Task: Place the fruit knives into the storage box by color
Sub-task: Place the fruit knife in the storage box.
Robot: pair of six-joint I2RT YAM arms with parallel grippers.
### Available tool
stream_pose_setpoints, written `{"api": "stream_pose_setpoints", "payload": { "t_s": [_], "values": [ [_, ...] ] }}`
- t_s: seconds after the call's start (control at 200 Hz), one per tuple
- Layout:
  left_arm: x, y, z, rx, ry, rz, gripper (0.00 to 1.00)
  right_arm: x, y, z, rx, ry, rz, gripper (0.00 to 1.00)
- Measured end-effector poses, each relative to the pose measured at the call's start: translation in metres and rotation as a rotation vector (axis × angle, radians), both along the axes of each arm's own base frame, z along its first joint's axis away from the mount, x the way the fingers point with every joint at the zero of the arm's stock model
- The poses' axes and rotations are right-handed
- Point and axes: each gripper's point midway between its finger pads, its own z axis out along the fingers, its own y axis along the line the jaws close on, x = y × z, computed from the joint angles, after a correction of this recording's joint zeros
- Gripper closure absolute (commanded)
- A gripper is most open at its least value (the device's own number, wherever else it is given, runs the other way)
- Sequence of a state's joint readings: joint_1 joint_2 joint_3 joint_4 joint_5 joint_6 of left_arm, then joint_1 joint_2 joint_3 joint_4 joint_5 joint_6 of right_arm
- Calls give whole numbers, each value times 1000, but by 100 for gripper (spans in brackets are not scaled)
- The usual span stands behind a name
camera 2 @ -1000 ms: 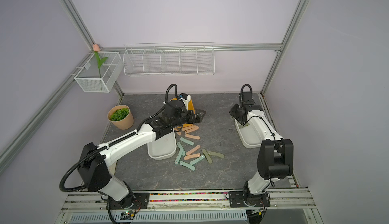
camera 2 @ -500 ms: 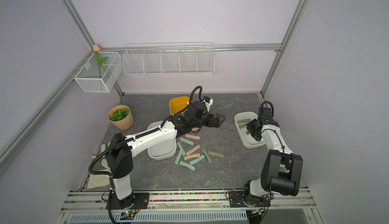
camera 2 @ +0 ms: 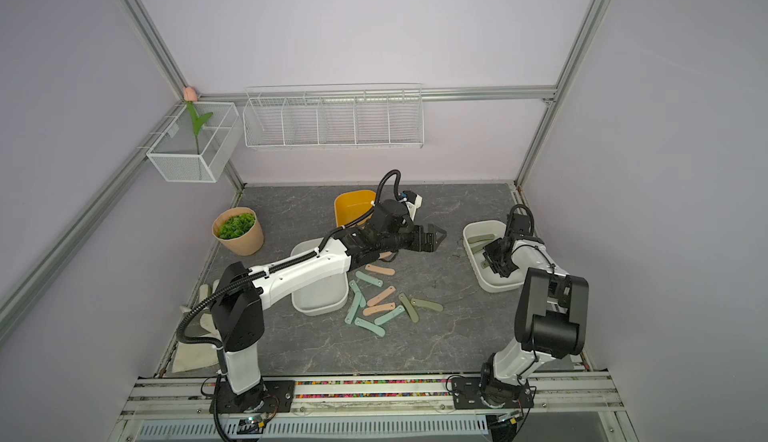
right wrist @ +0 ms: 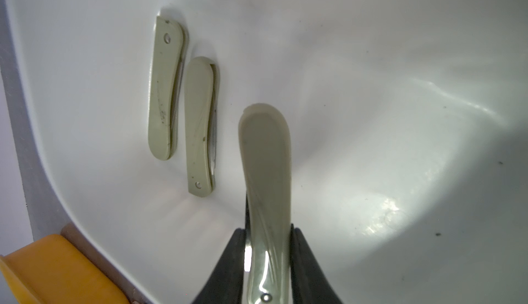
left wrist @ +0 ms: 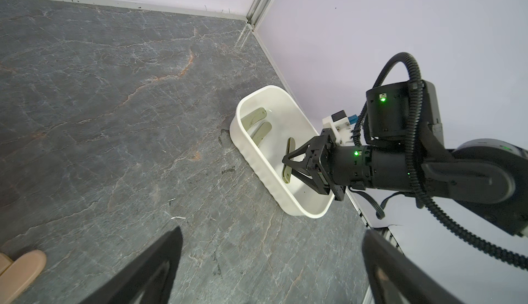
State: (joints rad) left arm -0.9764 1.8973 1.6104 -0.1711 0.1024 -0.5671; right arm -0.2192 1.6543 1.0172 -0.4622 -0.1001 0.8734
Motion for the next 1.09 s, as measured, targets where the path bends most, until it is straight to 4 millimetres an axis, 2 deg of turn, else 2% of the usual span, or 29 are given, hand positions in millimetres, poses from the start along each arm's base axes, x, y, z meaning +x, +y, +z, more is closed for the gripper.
{"api": "stream_pose_setpoints", "payload": {
  "t_s": [0.325, 0.505, 0.61, 0.81, 1.095],
  "values": [
    [1, -1, 3, 4, 0, 0, 1, 14, 0, -20, 27, 19, -10, 70],
    [2, -3, 5, 0, -3, 0, 1, 21, 0, -22, 38, 8, -9, 46],
    [3, -4, 2, 5, 1, 0, 1, 23, 1, -21, 41, 2, -9, 40],
    [4, -5, -6, 20, 9, 3, 1, 28, 2, -18, 48, -16, -5, 37],
    [5, -4, -6, 26, 11, 6, 1, 43, 8, -18, 95, -56, 15, 36]
  ]
}}
